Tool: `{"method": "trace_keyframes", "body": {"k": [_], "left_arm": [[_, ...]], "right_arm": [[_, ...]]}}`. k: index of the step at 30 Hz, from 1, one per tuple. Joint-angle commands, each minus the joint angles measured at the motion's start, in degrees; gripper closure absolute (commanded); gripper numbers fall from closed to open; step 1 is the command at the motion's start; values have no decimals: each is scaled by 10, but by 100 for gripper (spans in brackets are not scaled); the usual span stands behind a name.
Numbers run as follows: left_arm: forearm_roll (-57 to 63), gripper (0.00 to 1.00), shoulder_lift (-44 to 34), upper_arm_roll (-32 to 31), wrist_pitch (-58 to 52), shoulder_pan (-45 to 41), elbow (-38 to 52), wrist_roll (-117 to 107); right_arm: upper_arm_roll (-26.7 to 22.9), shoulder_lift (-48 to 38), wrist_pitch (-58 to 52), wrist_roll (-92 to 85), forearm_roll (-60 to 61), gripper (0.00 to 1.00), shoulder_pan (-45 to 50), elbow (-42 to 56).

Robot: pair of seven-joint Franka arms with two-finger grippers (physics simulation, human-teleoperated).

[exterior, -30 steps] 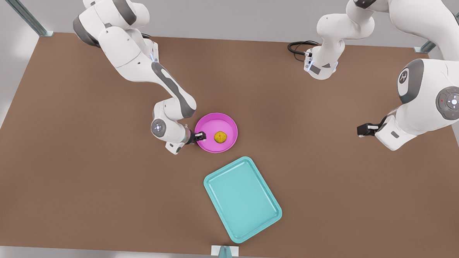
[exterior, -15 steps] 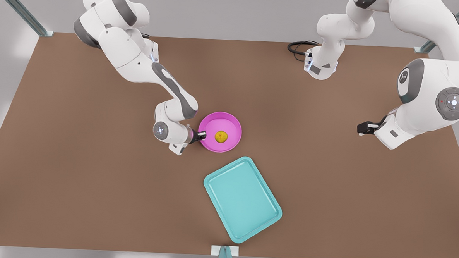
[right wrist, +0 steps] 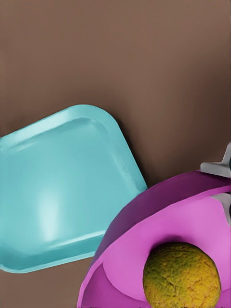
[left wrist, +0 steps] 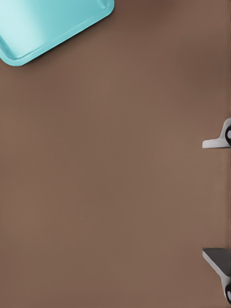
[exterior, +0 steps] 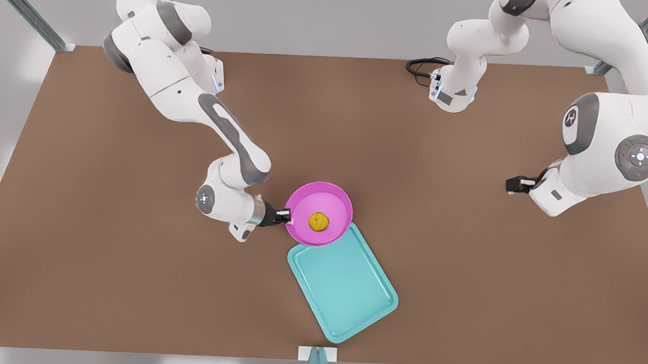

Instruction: Place the orange on the plate with the left arm and the plate on the tray with the right arm

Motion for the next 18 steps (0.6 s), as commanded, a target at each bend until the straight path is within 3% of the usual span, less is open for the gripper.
{"method": "trace_keyframes", "body": {"k": [1, 9, 18], "left_arm": [[-3, 0, 1, 0, 2, 0, 1, 8], [-4, 0, -2, 5, -33, -1, -2, 12], [-15, 0, -7, 5, -36, -3, 1, 4]], "right_arm": [[-2, 18, 78, 119, 11, 79, 12, 18], [-43, 112, 156, 257, 15, 79, 59, 151], [-52, 156, 156, 265, 14, 79, 77, 198]]}}
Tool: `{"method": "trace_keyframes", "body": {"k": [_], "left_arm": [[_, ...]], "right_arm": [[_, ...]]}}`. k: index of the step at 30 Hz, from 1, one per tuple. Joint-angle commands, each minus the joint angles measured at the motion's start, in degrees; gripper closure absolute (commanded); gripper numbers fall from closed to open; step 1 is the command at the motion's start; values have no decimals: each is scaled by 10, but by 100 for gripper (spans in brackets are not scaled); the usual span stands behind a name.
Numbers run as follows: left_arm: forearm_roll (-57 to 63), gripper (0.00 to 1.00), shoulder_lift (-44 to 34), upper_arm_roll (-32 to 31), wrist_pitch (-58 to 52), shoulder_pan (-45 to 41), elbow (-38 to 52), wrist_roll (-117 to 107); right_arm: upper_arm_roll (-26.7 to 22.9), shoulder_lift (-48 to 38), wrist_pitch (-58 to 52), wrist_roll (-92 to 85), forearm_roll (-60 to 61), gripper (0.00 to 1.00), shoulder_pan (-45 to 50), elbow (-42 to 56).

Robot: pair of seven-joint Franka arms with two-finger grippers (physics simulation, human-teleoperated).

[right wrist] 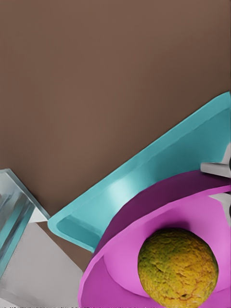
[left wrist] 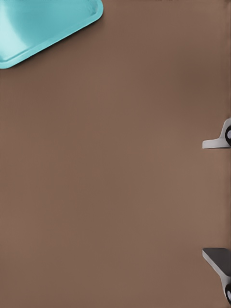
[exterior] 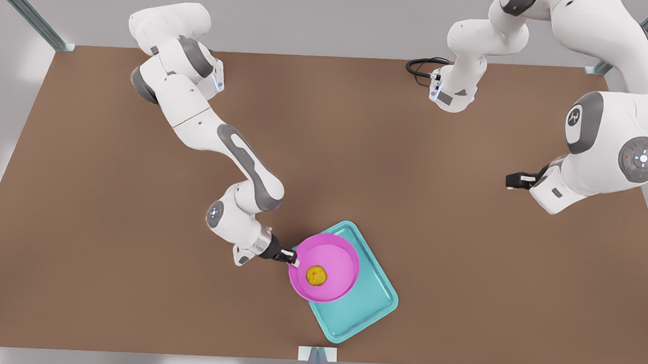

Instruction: Place the orange on the plate with the left arm and the plate on the tray with the right arm

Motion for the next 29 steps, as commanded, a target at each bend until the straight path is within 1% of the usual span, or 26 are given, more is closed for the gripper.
{"method": "trace_keyframes", "body": {"k": [1, 2, 6, 7, 8, 13, 14, 15, 16, 17, 18, 19, 20, 21, 22, 23, 24, 26, 29], "left_arm": [[2, 0, -4, 0, -16, 0, 0, -2], [2, 0, -8, 0, -43, 0, 1, -1], [5, 0, -7, -4, -45, -1, 13, 1], [4, 0, -7, -4, -45, -1, 13, 0], [3, 0, -5, -4, -45, -1, 13, 0], [3, 0, 0, -4, -37, -1, 13, -2], [3, 0, 0, -4, -36, -1, 13, -2], [3, 0, 1, -4, -32, -1, 13, -2], [3, 0, 1, -4, -32, -1, 13, -2], [3, 0, 2, -4, -32, -1, 13, -2], [3, 0, 2, -4, -32, 0, 13, -2], [3, 0, 2, -4, -32, 0, 13, -2], [3, 0, 2, -4, -32, 0, 13, -2], [3, 0, 2, -4, -32, 0, 13, -2], [3, 0, 2, -4, -32, -1, 13, -2], [3, 0, 2, -4, -32, 0, 13, -2], [3, 0, 2, -4, -32, -1, 13, -2], [3, 0, 2, -4, -33, -1, 13, -2], [3, 0, 2, -4, -34, -1, 12, -2]], "right_arm": [[0, 10, 10, 120, -3, 79, 12, 14], [0, 17, 10, 120, -3, 79, 17, 22], [0, 25, 9, 120, -3, 79, 24, 33], [0, 25, 9, 120, -3, 45, 23, 33], [0, 27, 11, 117, -3, 0, 23, 33], [0, 24, 10, 114, -4, 0, 23, 33], [0, 18, 9, 115, -4, 0, 20, 33], [-1, -6, -5, 112, -20, 0, 8, 26], [-8, -46, -96, 112, -68, 0, -12, 10], [-14, -86, -257, 102, -150, 0, -47, 10], [-14, -120, -462, 55, -275, 0, -99, 16], [-18, -149, -604, -49, -328, 0, -147, 18], [-57, -179, -724, -109, -416, 0, -156, 63], [-82, -239, -755, -202, -485, 0, -156, 64], [-90, -320, -757, -278, -505, 0, -173, 53], [-93, -387, -760, -277, -489, 0, -184, 28], [-93, -431, -763, -275, -489, 0, -182, 25], [-93, -455, -778, -276, -485, 0, -179, 19], [-93, -455, -778, -275, -482, 0, -179, 12]]}}
